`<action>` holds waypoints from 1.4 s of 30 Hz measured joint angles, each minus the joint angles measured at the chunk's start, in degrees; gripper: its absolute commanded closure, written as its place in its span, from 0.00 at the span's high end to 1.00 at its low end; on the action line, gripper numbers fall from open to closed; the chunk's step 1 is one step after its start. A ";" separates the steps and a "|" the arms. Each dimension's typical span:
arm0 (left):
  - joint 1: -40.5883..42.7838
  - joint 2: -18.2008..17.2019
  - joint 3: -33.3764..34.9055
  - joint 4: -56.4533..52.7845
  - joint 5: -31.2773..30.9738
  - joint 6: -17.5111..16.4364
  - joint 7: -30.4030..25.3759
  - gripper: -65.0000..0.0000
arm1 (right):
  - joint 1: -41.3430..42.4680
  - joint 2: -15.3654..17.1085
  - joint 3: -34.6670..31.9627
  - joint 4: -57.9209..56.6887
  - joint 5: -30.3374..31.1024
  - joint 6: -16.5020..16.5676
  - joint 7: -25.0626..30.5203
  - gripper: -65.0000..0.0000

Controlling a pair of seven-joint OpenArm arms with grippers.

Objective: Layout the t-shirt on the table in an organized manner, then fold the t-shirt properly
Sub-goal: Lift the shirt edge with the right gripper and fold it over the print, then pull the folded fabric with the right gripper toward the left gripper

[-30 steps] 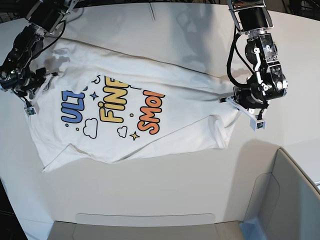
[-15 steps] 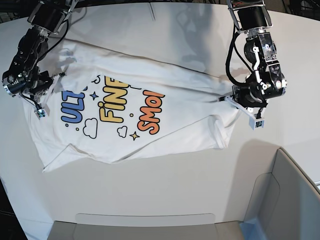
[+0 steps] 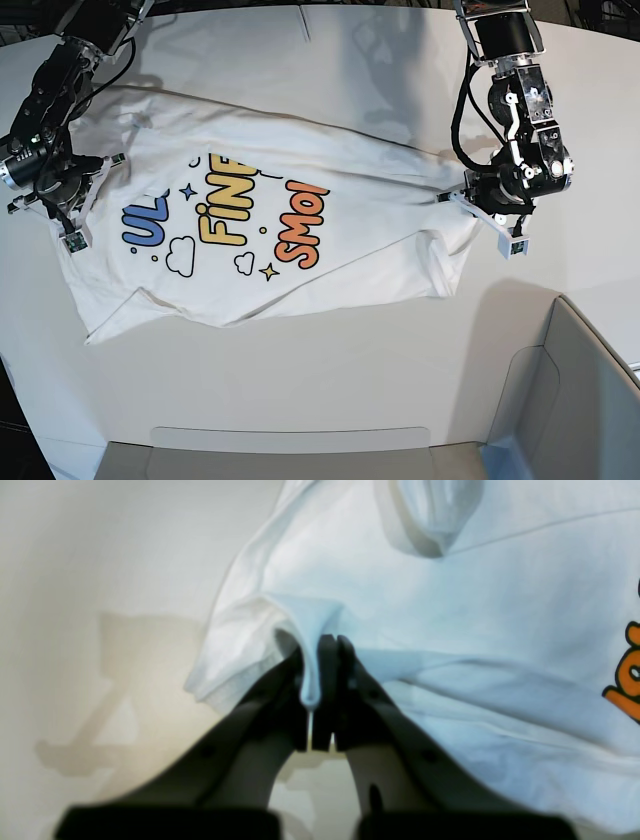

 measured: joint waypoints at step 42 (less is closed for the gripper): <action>-10.84 0.17 -3.54 -9.18 0.07 -0.11 0.90 0.00 | 10.34 1.25 5.38 -11.34 -0.39 0.00 -0.02 0.00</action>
